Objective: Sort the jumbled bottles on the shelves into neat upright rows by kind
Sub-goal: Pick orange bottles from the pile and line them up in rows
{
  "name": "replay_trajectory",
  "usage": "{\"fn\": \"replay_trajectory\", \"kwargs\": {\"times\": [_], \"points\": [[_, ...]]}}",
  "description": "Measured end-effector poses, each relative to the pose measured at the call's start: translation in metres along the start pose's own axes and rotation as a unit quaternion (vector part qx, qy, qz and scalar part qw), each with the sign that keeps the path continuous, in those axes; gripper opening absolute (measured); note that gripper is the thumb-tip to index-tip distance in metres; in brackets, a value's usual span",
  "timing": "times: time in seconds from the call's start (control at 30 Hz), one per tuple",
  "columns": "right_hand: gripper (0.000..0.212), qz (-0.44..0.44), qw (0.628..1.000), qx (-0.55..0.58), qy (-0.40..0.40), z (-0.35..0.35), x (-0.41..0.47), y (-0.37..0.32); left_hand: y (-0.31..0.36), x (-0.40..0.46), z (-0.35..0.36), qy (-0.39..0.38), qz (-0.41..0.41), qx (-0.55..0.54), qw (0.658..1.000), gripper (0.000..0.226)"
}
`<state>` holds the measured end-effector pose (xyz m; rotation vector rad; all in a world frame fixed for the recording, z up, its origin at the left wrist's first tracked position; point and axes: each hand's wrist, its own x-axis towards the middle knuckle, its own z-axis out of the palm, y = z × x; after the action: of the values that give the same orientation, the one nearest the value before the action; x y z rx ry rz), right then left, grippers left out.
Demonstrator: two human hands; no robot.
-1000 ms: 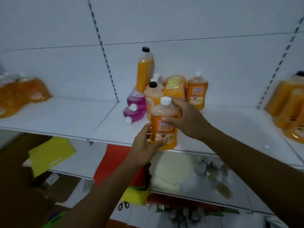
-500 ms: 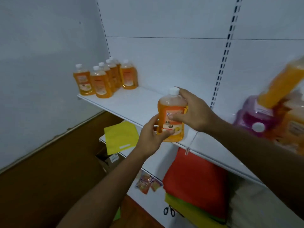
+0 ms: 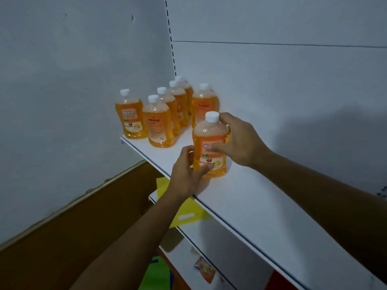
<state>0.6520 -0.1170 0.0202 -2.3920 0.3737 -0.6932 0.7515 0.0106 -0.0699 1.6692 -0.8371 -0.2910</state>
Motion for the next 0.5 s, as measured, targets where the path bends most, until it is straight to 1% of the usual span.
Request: {"fn": "replay_trajectory", "kwargs": {"times": [0.1, 0.23, 0.3, 0.37, 0.5], "points": [[0.069, 0.011, 1.000, 0.018, -0.002, 0.014, 0.046, 0.014, -0.009, 0.044, -0.007, 0.012, -0.002, 0.001, 1.000, 0.051], [0.074, 0.006, 1.000, 0.002, 0.001, 0.030, 0.092, 0.029, -0.015, 0.084, -0.004, 0.026, 0.018, -0.067, 0.997, 0.046], [0.076, -0.003, 1.000, -0.011, 0.013, 0.036, 0.110, 0.035, -0.022, 0.104, -0.005, 0.036, 0.026, -0.096, 0.994, 0.048], [0.077, -0.002, 0.999, -0.021, 0.024, 0.043, 0.125, 0.038, -0.033, 0.124, -0.006, 0.039, 0.031, -0.076, 0.996, 0.048], [0.078, 0.025, 0.997, -0.053, 0.047, 0.057, 0.140, 0.042, -0.050, 0.145, -0.010, 0.026, 0.058, 0.009, 0.998, 0.051]]}}
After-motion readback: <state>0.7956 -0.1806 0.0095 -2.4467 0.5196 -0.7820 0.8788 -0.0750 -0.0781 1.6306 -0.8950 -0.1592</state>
